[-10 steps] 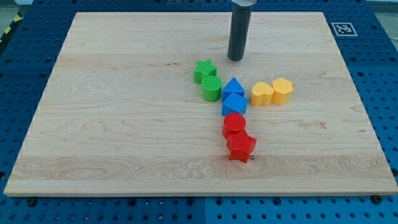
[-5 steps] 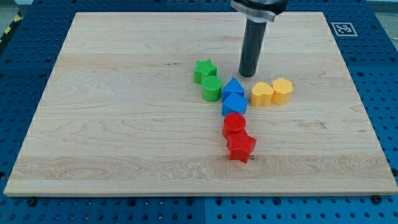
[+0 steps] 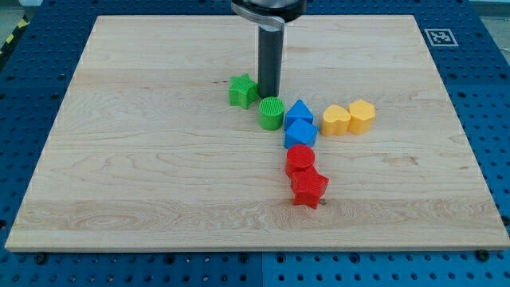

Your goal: Move the green star to the left side of the green circle

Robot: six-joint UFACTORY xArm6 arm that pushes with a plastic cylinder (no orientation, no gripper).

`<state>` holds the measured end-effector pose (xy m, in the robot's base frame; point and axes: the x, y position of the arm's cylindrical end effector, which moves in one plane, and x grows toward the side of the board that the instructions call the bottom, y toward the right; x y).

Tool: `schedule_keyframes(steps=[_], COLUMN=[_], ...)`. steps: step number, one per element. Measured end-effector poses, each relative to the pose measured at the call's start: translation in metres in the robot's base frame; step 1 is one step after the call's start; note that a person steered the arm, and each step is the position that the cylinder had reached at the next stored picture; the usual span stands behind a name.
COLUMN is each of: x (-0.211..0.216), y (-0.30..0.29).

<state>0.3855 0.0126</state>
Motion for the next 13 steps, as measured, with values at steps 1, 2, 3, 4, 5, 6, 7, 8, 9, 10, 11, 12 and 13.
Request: schedule_keyframes(steps=[1, 2, 3, 4, 5, 6, 7, 8, 9, 10, 11, 12, 13], x=[-0.010, -0.053, -0.084, -0.098, -0.077, -0.052, -0.038, -0.028, -0.018, -0.019, -0.055, -0.068, -0.051], y=[0.000, -0.003, -0.014, -0.047, -0.051, -0.051, -0.051, -0.051, -0.051, -0.051, -0.050, -0.033, -0.024])
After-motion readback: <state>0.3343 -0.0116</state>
